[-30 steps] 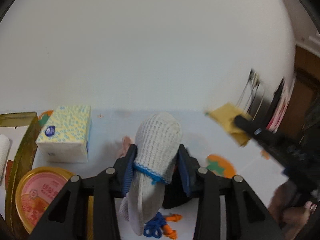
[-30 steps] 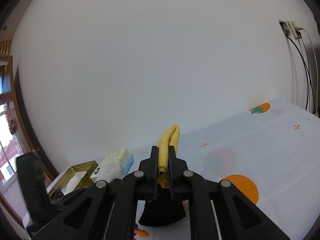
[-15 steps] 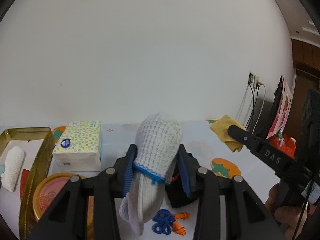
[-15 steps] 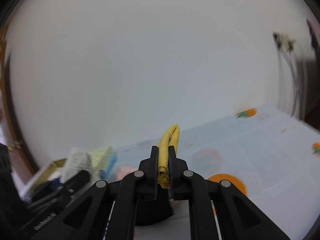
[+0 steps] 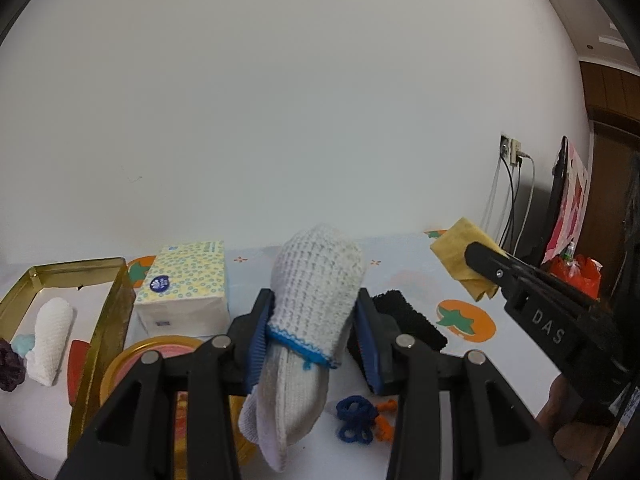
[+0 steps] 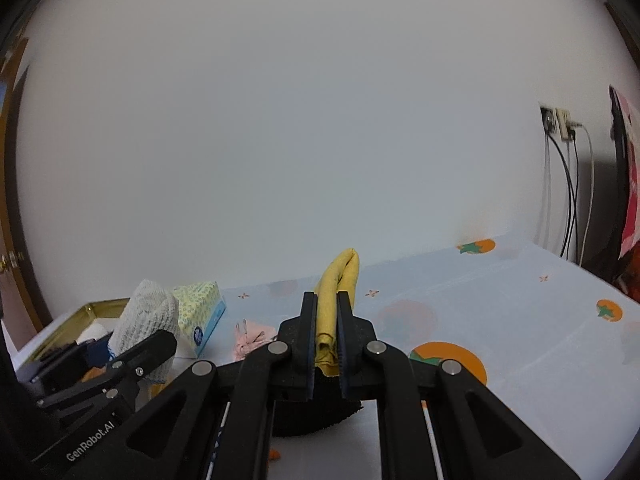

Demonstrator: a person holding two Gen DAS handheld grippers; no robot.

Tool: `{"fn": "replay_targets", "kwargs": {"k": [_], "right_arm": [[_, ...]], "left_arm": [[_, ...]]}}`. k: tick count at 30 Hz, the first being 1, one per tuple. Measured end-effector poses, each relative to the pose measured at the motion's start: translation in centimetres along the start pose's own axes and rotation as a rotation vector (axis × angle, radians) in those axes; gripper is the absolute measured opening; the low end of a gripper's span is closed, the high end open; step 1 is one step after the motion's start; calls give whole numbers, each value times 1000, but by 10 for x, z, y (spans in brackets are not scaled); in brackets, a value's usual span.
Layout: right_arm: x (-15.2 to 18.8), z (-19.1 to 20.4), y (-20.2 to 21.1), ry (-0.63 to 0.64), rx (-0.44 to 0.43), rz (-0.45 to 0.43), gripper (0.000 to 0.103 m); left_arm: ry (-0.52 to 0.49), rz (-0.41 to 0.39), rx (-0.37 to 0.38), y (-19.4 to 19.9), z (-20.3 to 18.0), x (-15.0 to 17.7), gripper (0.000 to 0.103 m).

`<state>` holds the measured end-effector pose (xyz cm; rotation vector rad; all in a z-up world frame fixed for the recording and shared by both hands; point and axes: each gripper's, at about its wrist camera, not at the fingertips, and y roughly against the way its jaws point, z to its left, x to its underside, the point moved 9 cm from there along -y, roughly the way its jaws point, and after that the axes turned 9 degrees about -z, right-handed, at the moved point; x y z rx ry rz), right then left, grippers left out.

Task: Organize soft objects
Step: 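Carry the yellow cloth and white glove over the gold tray with both tools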

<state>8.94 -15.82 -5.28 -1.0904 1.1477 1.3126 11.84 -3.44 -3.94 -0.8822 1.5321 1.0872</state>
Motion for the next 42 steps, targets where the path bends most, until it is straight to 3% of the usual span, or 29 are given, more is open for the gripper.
{"fn": "replay_targets", "kwargs": {"k": [8, 15, 32, 42], "right_arm": [[-1, -5, 7, -7, 33, -10, 10], [0, 14, 15, 9, 25, -23, 10], [6, 97, 17, -31, -97, -20, 10], [8, 157, 7, -36, -183, -6, 10]], "left_arm": [[-23, -3, 19, 10, 2, 0, 39], [-12, -15, 13, 17, 14, -4, 39], [18, -46, -20, 34, 68, -16, 39], [78, -52, -119, 46, 131, -31, 39]]}}
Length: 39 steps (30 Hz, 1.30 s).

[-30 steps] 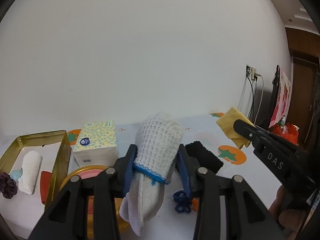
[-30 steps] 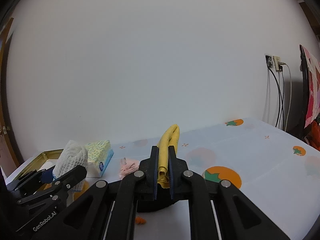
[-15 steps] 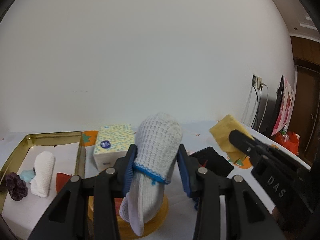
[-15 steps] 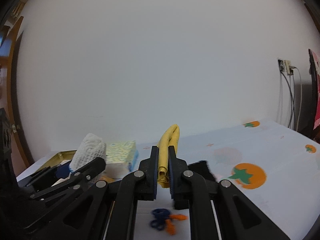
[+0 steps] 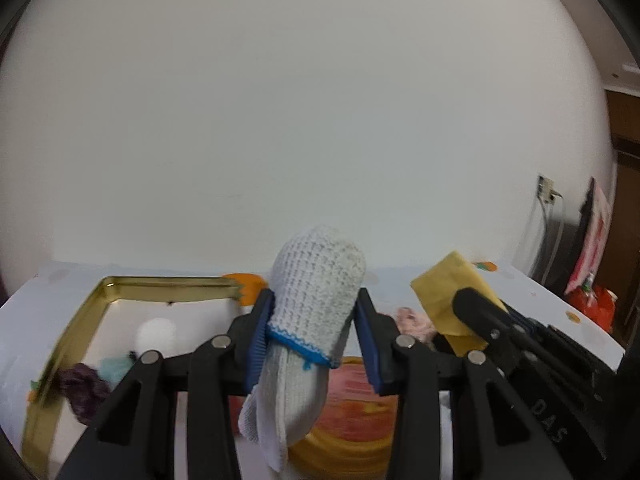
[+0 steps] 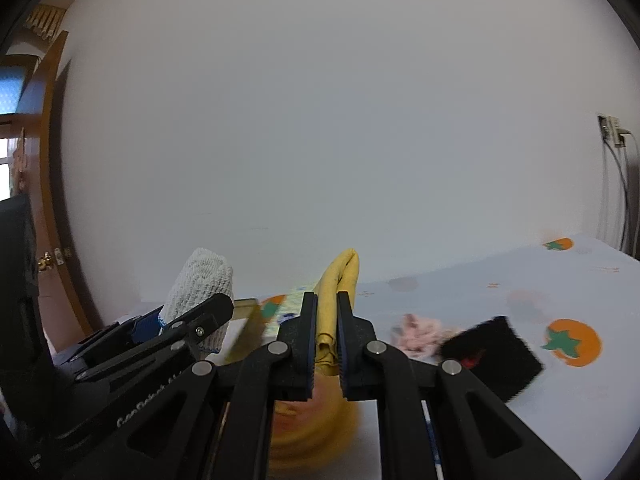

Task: Organize soft objects
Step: 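Carry the yellow cloth and white glove over the gold tray with both tools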

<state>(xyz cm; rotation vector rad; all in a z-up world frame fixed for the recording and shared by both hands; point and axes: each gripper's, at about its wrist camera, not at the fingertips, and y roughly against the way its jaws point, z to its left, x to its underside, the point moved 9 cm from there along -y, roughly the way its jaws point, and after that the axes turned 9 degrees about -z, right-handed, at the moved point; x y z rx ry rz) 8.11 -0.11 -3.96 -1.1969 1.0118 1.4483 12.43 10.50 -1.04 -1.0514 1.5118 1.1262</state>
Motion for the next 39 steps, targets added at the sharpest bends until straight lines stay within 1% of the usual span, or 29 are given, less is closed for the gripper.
{"fn": "replay_targets", "kwargs": {"k": [5, 9, 15, 19, 23, 29, 35, 39], "right_arm": [[0, 32, -11, -6, -52, 1, 10], [1, 50, -21, 4, -87, 6, 10], [-4, 82, -34, 25, -131, 6, 10], [-5, 102, -46, 34, -160, 14, 10], [-2, 112, -60, 41, -176, 39, 10], [6, 128, -86, 63, -190, 114, 10], [27, 134, -102, 38, -202, 255, 10], [33, 138, -107, 24, -211, 306, 10]], "left_arm": [[55, 26, -62, -1, 34, -4, 39], [49, 42, -134, 0, 57, -6, 39], [79, 79, -203, 0, 86, -8, 39], [84, 106, -287, -1, 109, -7, 39], [109, 126, -321, 1, 121, -5, 39], [71, 163, -388, -1, 129, -3, 39], [83, 211, -433, -4, 140, 6, 39], [90, 244, -450, -5, 146, 14, 39]]}}
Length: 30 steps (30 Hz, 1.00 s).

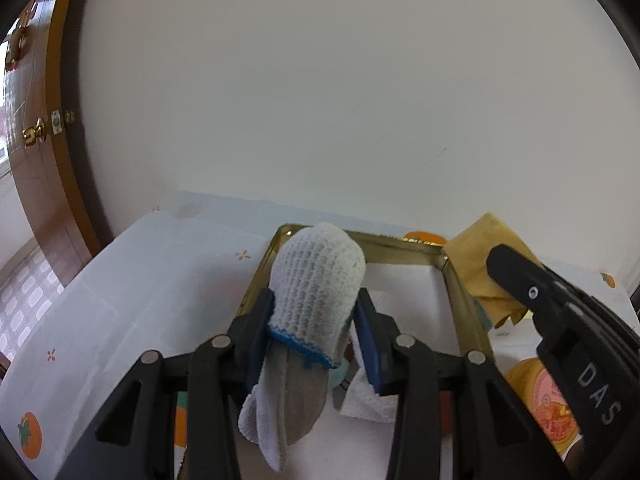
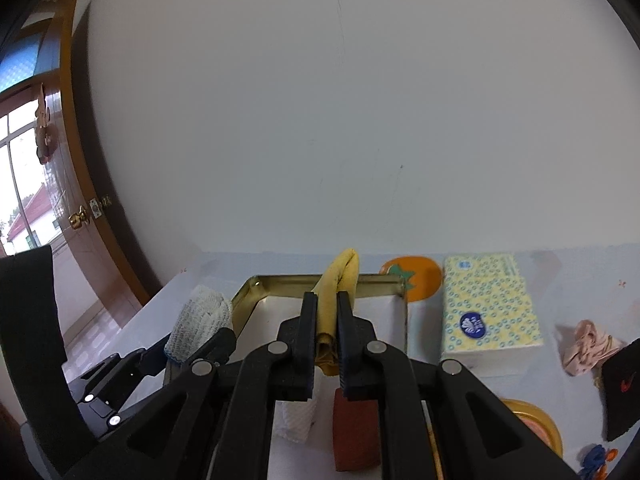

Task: Organize soft objects
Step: 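Carry the yellow cloth and white glove over the gold tray with both tools, then open both tools to drop the glove and yellow cloth into the tray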

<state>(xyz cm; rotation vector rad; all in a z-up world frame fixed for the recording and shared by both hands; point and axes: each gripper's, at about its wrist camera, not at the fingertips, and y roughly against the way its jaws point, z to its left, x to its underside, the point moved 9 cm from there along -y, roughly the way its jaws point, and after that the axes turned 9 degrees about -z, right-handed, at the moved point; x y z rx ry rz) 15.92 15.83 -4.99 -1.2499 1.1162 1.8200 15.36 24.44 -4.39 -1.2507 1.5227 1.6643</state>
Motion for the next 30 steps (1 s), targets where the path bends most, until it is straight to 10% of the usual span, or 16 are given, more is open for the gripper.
{"fn": "replay_targets", "kwargs": {"k": [16, 18, 22, 30], "right_arm": [[14, 8, -21, -31, -74, 112, 14], [16, 8, -19, -44, -87, 126, 36], [4, 2, 3, -88, -91, 7, 61], [-4, -28, 59, -73, 46, -217, 69]], "left_arm": [[-14, 39, -44, -9, 2, 6, 45], [-11, 26, -57, -8, 2, 5, 63], [41, -17, -58, -3, 9, -1, 102], [44, -35, -72, -5, 13, 1, 102]]}}
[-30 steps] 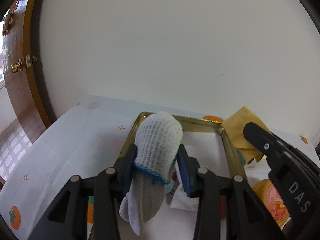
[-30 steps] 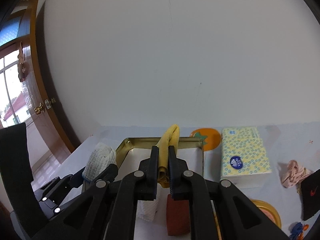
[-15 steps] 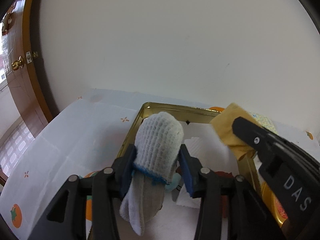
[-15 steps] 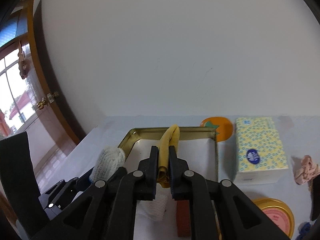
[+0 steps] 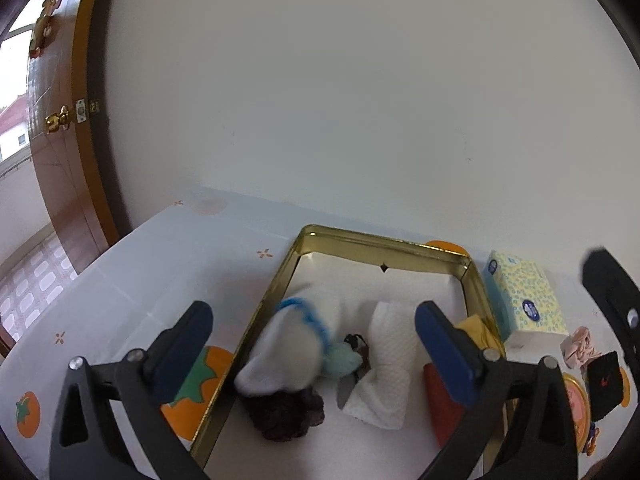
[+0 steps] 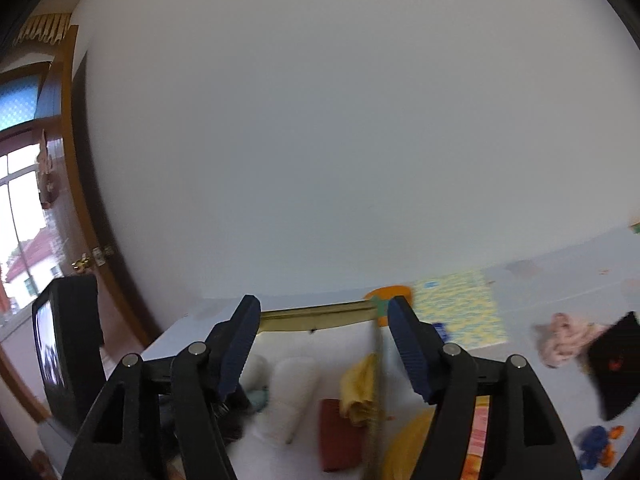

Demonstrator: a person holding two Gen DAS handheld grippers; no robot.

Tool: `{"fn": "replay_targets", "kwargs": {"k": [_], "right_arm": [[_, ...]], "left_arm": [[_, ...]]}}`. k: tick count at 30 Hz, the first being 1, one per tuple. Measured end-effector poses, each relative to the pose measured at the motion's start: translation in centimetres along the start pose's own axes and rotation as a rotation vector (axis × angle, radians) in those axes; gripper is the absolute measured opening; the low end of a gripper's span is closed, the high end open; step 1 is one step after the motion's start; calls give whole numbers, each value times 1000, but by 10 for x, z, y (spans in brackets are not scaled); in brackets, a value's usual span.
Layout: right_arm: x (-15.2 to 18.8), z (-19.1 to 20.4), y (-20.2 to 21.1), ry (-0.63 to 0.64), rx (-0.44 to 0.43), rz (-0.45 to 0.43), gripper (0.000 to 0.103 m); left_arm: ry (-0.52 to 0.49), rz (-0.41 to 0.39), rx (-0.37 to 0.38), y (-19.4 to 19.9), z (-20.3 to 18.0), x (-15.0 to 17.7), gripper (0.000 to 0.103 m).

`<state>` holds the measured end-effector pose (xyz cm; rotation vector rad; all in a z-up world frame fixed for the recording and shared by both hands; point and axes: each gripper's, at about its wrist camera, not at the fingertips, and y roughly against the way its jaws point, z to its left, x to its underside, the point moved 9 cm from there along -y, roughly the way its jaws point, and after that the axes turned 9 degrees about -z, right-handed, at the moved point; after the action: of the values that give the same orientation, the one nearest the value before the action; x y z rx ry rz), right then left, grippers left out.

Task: Organize soft objects
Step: 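Open both tools to drop the glove and yellow cloth into the tray, then move both open tools back toward the black pad and earplugs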

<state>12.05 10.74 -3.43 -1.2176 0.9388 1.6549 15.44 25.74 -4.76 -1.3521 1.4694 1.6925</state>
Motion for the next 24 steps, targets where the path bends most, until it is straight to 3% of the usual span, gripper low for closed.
{"fn": "replay_targets", "kwargs": {"k": [7, 15, 24], "right_arm": [[8, -30, 33, -22, 120, -120, 69], [11, -25, 44, 87, 152, -156, 69], [10, -13, 58, 125, 183, -199, 69]], "left_arm": [[-59, -45, 2, 9, -12, -2, 102], [-68, -115, -9, 18, -16, -6, 102], [-53, -228, -6, 37, -21, -12, 102]]}}
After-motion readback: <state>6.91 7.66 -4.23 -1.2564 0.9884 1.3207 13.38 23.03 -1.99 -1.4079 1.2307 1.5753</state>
